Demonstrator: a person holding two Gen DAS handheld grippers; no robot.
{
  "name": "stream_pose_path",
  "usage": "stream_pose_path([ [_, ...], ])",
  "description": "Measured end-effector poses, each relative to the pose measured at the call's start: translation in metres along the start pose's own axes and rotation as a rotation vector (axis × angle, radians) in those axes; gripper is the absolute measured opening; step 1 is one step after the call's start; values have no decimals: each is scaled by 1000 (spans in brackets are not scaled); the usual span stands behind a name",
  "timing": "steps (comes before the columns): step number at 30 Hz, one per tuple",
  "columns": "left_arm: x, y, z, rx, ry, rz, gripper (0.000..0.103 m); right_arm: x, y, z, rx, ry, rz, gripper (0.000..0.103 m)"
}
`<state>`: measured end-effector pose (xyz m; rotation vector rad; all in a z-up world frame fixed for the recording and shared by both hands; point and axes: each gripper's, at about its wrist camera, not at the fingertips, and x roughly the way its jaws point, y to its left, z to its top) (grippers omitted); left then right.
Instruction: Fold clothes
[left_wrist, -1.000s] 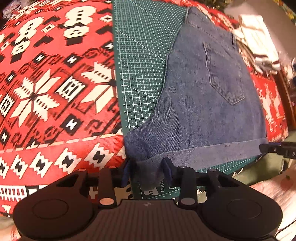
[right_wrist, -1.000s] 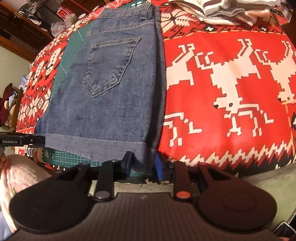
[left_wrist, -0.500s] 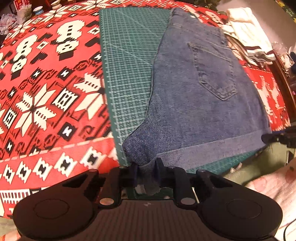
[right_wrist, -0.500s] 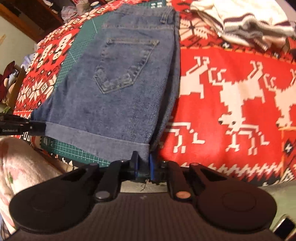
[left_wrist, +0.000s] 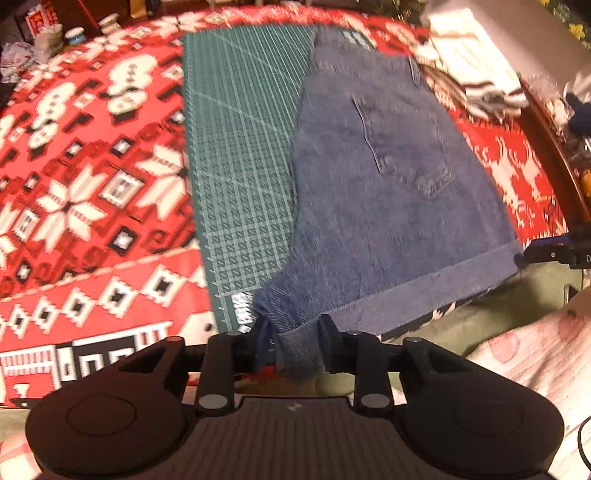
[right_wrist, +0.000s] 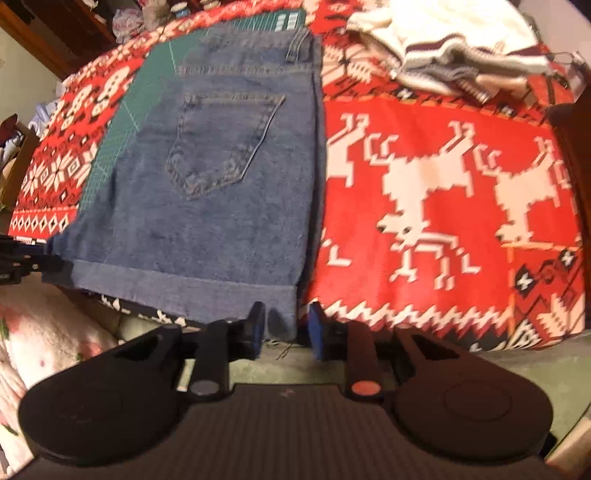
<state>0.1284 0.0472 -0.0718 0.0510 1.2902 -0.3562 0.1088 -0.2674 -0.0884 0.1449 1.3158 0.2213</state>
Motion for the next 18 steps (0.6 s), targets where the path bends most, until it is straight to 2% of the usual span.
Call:
stream_pose_path([
  [4, -22, 6, 9, -30, -82, -9, 33, -17, -3, 8, 4, -71, 16, 46],
  [6, -28, 7, 20, -56, -133, -37, 33, -20, 1, 15, -4, -125, 9, 64],
  [9, -27, 3, 42, -89, -212, -93, 29, -22, 8, 27, -10, -201, 12, 65],
  [10, -23, -1, 50, -88, -226, -113, 26, -20, 11, 31, -8, -222, 22, 64],
  [11, -18, -6, 58, -82, -236, -138, 18, -17, 14, 35, -5, -240, 36, 62],
  [13, -5, -15, 72, -77, -247, -184, 6, -10, 21, 42, -6, -271, 53, 48],
  [15, 14, -21, 84, -86, -241, -245, 5, 2, 25, 49, 3, -285, 79, 21],
  [18, 43, -26, 95, -114, -211, -308, 3, 23, 25, 58, 36, -295, 131, 16],
])
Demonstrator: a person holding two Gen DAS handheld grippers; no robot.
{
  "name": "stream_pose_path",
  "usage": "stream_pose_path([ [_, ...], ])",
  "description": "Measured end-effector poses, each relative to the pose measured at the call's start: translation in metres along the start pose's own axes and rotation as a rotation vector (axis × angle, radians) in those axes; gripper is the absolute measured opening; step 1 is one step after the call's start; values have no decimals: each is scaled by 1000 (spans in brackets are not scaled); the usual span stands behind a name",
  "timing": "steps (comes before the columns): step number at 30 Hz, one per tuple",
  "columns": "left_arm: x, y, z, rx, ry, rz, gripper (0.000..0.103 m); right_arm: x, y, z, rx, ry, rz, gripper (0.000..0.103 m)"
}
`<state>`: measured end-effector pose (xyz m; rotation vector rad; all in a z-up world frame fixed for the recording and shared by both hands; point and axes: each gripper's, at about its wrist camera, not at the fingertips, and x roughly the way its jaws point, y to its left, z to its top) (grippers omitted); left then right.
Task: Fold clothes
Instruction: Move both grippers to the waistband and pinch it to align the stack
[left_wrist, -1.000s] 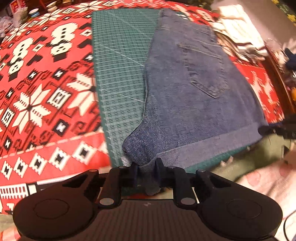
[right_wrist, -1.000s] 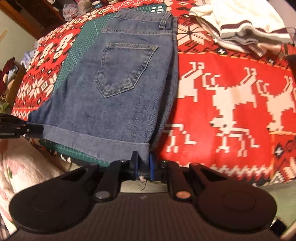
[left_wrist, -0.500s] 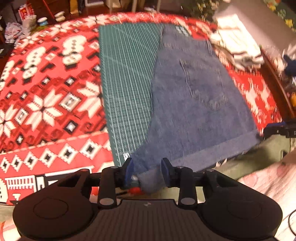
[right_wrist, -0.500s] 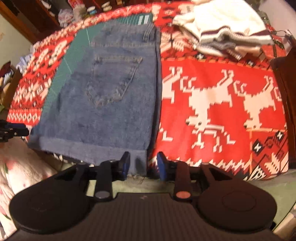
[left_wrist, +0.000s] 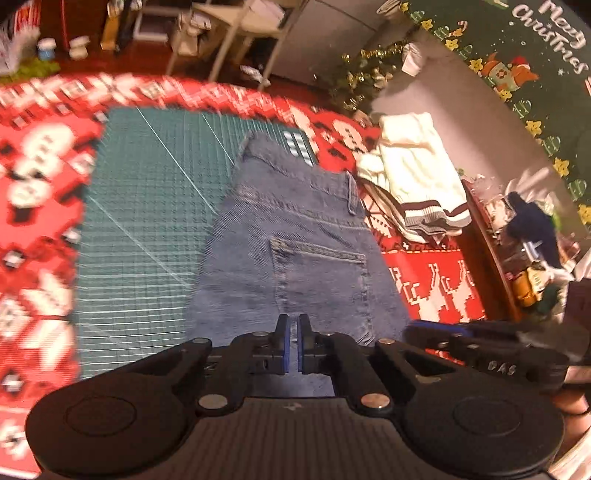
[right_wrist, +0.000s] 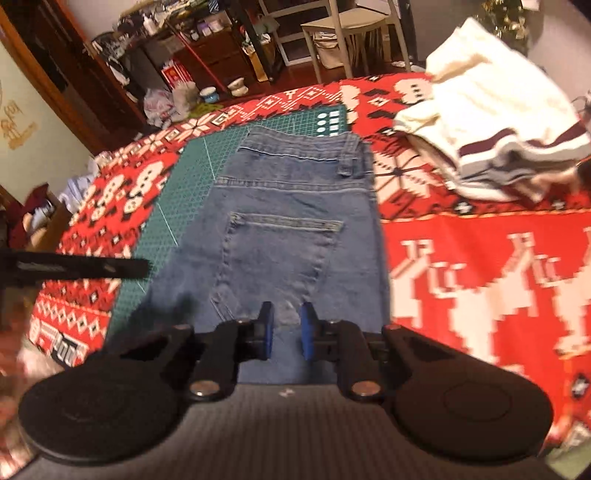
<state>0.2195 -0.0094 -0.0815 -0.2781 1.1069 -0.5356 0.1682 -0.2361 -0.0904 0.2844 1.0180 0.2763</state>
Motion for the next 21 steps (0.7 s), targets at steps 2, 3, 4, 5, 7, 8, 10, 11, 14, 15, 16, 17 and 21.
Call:
stream_pose_path([
  [2, 18, 5, 1, -19, 12, -8, 3, 15, -3, 1, 32, -6, 31, 15],
  [3, 25, 10, 1, -33, 19, -10, 3, 23, -6, 1, 55, -9, 45, 14],
  [4, 32, 15, 0, -48, 26, -16, 3, 31, -10, 1, 77, -11, 59, 14],
  [5, 37, 20, -1, -63, 30, -21, 3, 38, -12, 1, 97, -14, 74, 13],
  [7, 45, 31, -4, -100, 36, -26, 2, 49, -16, 3, 120, -20, 108, 13],
  [8, 49, 36, -4, -117, 39, -30, 1, 54, -15, 4, 116, -23, 123, 13],
  [10, 51, 42, -4, -136, 42, -43, 1, 63, -12, 5, 104, -21, 151, 13],
  [11, 51, 41, -4, -133, 42, -40, 2, 67, -10, 5, 99, -17, 159, 13],
  [14, 50, 42, -5, -132, 34, -33, 3, 79, -8, 3, 95, -5, 146, 11],
  [15, 50, 43, -6, -136, 28, -33, 3, 80, -9, 2, 95, -8, 144, 4],
  [16, 49, 45, -7, -141, 22, -36, 3, 80, -12, 1, 99, -11, 142, 0],
  [17, 47, 47, -8, -147, 17, -41, 3, 79, -16, 0, 110, -14, 140, 0],
  [21, 41, 56, -10, -186, 4, -43, 3, 69, -32, -4, 167, -32, 114, 0],
])
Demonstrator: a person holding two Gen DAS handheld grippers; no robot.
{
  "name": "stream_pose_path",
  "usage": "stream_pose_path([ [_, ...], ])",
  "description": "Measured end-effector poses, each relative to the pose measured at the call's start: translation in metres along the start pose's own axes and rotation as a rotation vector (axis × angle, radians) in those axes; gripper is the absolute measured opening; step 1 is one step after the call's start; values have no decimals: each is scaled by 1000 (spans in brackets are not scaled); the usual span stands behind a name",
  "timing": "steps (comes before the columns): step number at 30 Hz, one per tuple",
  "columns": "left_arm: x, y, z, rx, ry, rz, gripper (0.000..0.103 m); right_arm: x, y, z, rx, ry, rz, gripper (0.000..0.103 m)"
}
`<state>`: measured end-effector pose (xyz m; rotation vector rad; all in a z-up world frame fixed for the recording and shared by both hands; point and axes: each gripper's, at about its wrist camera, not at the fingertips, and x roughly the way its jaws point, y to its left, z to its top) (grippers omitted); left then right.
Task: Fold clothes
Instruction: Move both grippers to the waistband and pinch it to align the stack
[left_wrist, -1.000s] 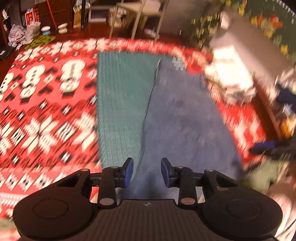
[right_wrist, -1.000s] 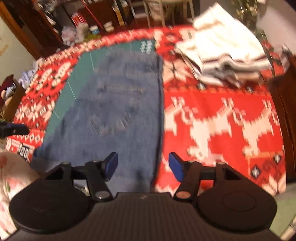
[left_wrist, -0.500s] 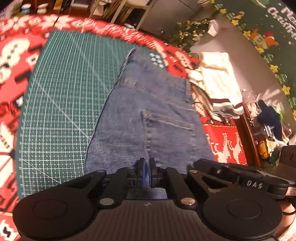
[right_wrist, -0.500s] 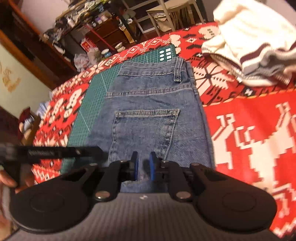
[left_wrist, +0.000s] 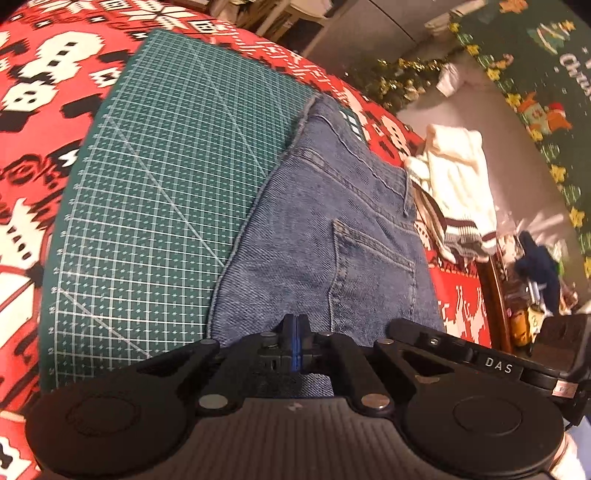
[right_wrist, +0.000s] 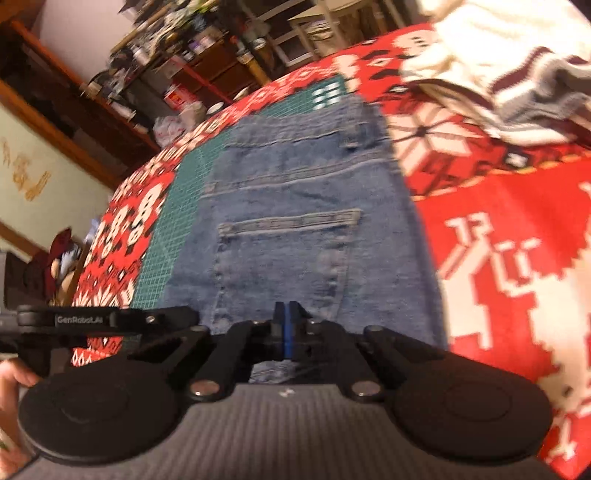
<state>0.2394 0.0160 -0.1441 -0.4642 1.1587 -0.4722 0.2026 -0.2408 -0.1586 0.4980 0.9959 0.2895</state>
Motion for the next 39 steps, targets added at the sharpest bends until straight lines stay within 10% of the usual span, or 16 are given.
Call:
stream_pose_path([
  [10, -4, -4, -3, 52, -10, 36, 3, -46, -53, 0, 167, -93, -249, 0],
  [19, -11, -18, -5, 113, -47, 35, 2, -61, -27, 4, 102, -160, -90, 8],
  [39, -5, -17, -6, 117, -8, 100, 3, -32, -29, -6, 111, -31, -128, 0],
])
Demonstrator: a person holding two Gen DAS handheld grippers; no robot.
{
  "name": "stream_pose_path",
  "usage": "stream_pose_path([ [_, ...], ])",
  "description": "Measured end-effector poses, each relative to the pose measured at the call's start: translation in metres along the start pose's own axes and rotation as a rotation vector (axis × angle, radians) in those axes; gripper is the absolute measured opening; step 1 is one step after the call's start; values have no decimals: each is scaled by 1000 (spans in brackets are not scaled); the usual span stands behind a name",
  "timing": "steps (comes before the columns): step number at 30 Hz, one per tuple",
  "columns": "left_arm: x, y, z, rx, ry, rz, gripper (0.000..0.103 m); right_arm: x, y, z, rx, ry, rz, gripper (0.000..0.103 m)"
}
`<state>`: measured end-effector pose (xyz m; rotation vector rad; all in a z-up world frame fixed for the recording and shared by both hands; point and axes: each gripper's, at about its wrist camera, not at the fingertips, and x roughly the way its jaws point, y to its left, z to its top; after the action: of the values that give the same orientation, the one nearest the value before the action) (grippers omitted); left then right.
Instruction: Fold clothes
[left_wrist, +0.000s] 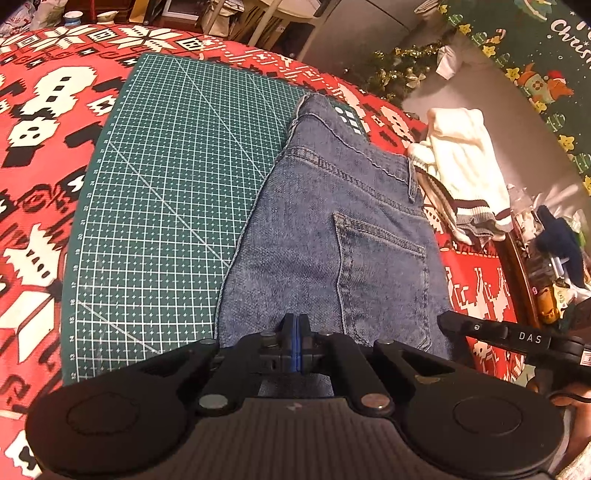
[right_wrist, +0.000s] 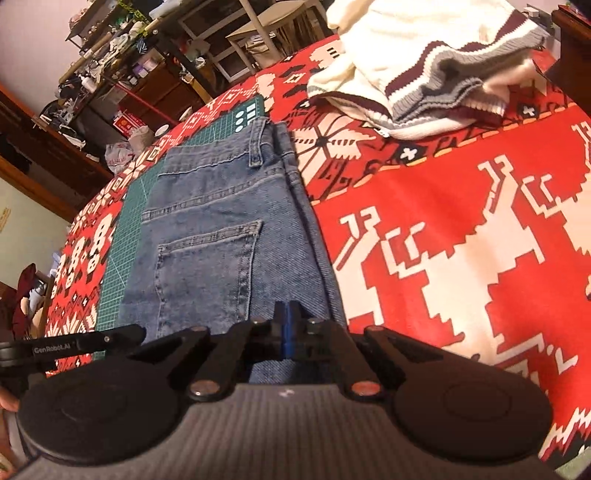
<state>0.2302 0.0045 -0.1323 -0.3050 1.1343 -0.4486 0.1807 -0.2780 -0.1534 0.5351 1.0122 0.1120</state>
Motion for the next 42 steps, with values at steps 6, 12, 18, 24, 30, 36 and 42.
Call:
stream_pose_path([
  [6, -3, -3, -3, 18, 5, 30, 3, -8, -12, -2, 39, -8, -41, 0],
  [12, -15, -3, -5, -3, -43, -53, 2, -23, -8, -8, 46, -51, 16, 8],
  [18, -2, -11, -9, 27, 28, -51, 2, -13, 19, -17, -64, 5, 30, 8],
  [24, -4, -6, -16, 8, 38, -17, 3, -12, 8, -18, -49, 44, -23, 0],
  [30, -15, -4, -23, -61, 15, -88, 4, -27, 12, -26, -44, 6, 19, 10],
  [36, -5, -25, -30, -1, 69, -191, 4, -18, 43, -38, -141, 67, 144, 10],
  [42, 7, -41, -41, 86, 115, -131, 4, 7, 60, -51, -195, 145, 141, 8],
])
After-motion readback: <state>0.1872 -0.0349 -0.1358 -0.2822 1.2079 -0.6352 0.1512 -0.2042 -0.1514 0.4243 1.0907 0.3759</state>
